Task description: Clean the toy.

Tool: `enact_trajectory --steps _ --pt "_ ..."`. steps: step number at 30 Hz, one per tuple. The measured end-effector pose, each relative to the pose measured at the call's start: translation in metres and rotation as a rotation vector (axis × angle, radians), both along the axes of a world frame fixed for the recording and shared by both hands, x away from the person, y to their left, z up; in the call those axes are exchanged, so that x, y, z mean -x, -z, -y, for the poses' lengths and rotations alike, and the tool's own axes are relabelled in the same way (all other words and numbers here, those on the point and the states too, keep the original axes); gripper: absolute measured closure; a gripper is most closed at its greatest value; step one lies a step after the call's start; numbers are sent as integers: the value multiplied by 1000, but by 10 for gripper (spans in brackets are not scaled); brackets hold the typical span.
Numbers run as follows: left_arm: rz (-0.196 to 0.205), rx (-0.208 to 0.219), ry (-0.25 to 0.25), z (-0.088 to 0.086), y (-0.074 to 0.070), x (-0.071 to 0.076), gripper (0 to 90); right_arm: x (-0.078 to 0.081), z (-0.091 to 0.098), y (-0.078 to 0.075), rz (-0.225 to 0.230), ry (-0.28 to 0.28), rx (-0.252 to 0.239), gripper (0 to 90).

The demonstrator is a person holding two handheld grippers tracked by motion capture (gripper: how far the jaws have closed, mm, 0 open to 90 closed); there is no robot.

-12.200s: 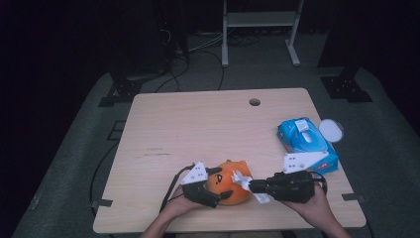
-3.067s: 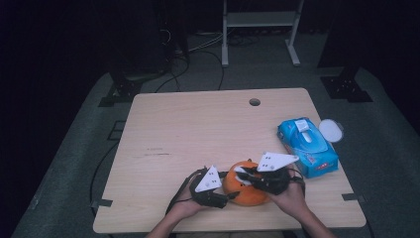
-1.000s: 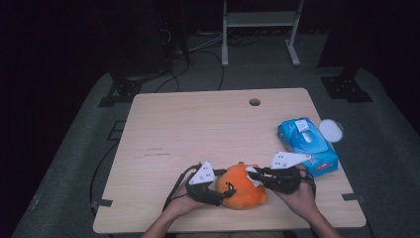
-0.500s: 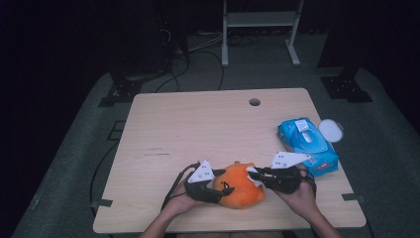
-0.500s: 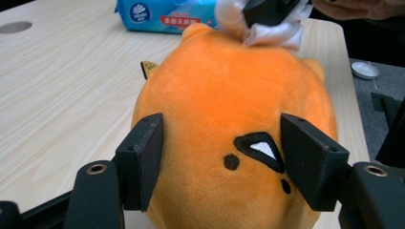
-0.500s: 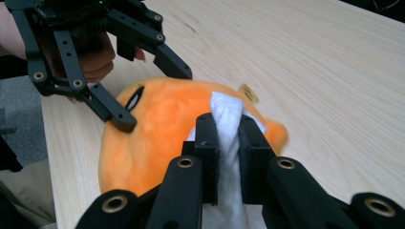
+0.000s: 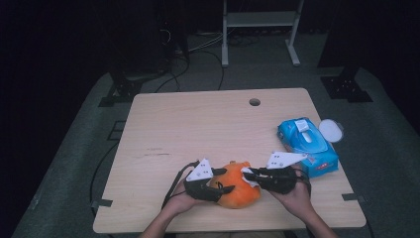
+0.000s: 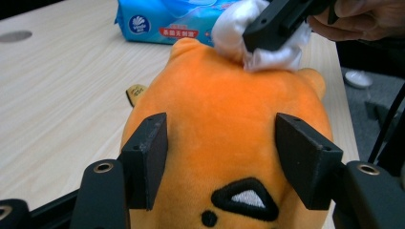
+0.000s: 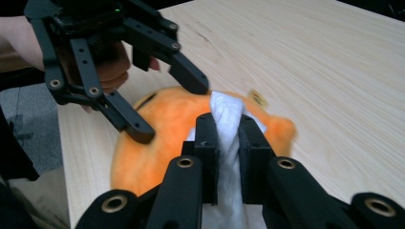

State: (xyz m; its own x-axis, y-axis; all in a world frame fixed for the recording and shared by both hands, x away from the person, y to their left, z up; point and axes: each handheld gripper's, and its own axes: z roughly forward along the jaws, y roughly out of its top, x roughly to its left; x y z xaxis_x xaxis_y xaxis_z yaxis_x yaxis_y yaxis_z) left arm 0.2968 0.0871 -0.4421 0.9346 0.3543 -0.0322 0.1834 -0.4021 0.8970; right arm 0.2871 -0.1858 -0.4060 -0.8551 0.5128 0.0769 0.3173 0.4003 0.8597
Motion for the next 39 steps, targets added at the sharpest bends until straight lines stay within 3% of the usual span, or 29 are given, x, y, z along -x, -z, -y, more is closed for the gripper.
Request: enact_trajectory --steps 8,16,22,27,30,36,39 --pt "-29 3 -8 -10 3 -4 377 4 4 0 -1 3 9 802" --pt "-36 9 -20 -12 5 -5 375 11 -4 -2 -11 -82 -18 801" --pt "-62 27 -42 -13 7 -8 370 8 3 -1 -22 -61 -19 801" --pt "-67 34 -38 -10 7 -7 369 17 -9 -3 -7 -124 -12 798" --pt "-50 22 -16 -7 7 -5 383 14 -14 -1 9 -102 7 793" --pt "-43 20 5 -7 8 -5 389 4 -4 -2 31 -27 20 798" --pt "-53 30 8 -9 8 -6 388 0 3 0 12 -4 14 799"
